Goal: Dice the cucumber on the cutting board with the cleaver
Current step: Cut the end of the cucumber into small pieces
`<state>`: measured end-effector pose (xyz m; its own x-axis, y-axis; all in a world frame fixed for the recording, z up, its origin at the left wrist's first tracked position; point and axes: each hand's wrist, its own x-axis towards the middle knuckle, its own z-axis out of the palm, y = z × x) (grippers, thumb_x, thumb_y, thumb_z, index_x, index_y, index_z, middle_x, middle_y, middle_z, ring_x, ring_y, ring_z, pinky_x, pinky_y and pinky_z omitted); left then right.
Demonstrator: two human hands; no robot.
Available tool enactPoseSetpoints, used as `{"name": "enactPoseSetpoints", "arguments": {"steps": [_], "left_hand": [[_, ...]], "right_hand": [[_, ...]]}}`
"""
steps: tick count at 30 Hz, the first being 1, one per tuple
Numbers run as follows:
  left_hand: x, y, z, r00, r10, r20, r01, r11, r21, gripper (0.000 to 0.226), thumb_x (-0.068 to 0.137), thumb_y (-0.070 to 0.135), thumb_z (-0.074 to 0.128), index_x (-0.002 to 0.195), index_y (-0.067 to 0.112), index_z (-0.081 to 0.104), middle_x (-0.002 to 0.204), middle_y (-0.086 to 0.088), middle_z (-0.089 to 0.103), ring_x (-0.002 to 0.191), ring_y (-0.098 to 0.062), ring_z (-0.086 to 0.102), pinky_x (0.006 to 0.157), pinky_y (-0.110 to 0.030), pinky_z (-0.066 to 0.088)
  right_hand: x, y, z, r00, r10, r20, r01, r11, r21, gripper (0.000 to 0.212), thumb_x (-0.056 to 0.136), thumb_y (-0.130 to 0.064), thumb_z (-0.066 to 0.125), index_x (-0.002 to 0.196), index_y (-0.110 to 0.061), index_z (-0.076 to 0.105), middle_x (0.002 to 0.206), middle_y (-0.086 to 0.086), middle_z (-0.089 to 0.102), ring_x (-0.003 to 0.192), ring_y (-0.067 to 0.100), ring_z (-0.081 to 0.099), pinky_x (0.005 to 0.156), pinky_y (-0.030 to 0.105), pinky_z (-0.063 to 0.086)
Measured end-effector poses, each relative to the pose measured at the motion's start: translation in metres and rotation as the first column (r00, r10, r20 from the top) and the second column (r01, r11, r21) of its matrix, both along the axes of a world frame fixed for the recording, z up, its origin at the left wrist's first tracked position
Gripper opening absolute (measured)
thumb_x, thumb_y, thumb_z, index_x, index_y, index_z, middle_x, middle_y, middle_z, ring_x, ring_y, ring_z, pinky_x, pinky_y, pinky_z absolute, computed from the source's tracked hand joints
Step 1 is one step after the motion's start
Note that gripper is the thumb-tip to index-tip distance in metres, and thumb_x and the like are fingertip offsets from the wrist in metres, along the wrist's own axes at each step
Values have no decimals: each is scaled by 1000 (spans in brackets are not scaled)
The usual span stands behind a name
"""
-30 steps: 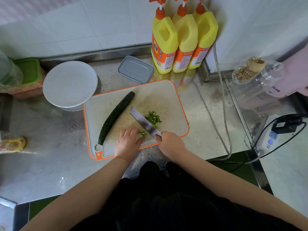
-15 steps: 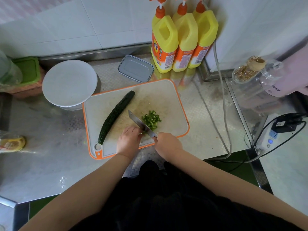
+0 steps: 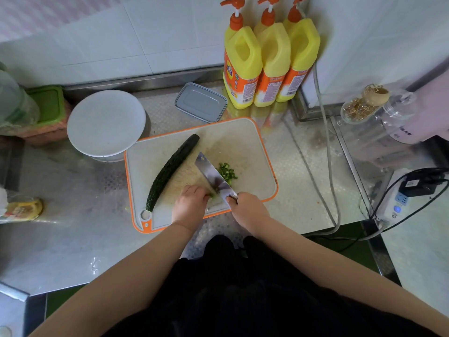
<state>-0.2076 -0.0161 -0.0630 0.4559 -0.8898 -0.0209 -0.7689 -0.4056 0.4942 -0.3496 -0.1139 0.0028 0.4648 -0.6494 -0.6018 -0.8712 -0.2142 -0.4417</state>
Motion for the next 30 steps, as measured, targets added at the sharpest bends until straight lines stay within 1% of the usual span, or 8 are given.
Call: {"name": "enactPoseSetpoints", "arguments": {"steps": [2,4,9,14,19,23,26,30], "left_hand": [[-2,-4,4,1000,25,-17,-24,999,31,3,83,10,70,85,12,71,84,-3,67,89,-30,58,70,-34,48],[-4,-10,9,997,69,-40,-66,994,85,7,89,14,64,88,12,70,89,-4,66,94,-27,55,73,-33,43],[-2,-11,9,991,111,-81,-98,985,142,15,92,17,55,91,13,70,95,-4,65,99,-24,52,78,-32,42],[0,-15,11,991,116,-67,-101,975,200,16,93,21,53,90,10,65,94,-6,61,96,-24,53,70,-30,37],[-1,-16,15,993,102,-59,-88,975,206,16,94,19,53,91,8,65,95,-9,61,96,-26,52,70,-32,38],[1,-14,13,992,87,-88,-71,983,168,15,93,16,57,96,7,68,96,-9,63,97,-27,53,76,-35,42],[5,-11,11,994,51,-94,-33,982,187,16,92,18,56,99,9,68,100,-6,64,102,-26,53,82,-34,44],[5,-13,14,994,70,-81,-52,976,213,17,93,17,54,96,7,68,99,-10,62,100,-27,54,79,-35,44]], "right_hand": [[-1,1,4,1000,16,14,-15,999,-38,35,100,-36,39,89,-6,53,102,19,63,97,35,58,67,30,33],[0,1,7,999,38,11,-37,996,-76,38,101,-36,38,96,-3,56,103,18,63,98,35,58,68,31,34],[1,7,6,996,93,-19,-94,989,-115,38,101,-35,37,103,-3,56,108,18,64,102,35,59,75,33,42],[2,12,1,981,178,-82,-187,974,-124,33,102,-30,34,111,-4,53,113,16,62,106,32,59,84,36,45],[14,4,-1,988,134,-74,-140,986,-90,39,101,-36,37,110,-4,58,111,16,63,106,33,58,84,36,45],[14,-7,-3,994,99,-34,-100,995,-14,44,100,-38,40,105,0,62,107,20,64,104,35,58,81,35,44],[7,-4,-2,997,69,-33,-70,997,-33,44,100,-38,38,105,0,61,108,19,63,104,34,58,81,35,44],[6,7,2,993,115,-38,-117,991,-70,42,101,-38,37,108,-2,58,111,17,63,105,33,58,81,35,44]]}}
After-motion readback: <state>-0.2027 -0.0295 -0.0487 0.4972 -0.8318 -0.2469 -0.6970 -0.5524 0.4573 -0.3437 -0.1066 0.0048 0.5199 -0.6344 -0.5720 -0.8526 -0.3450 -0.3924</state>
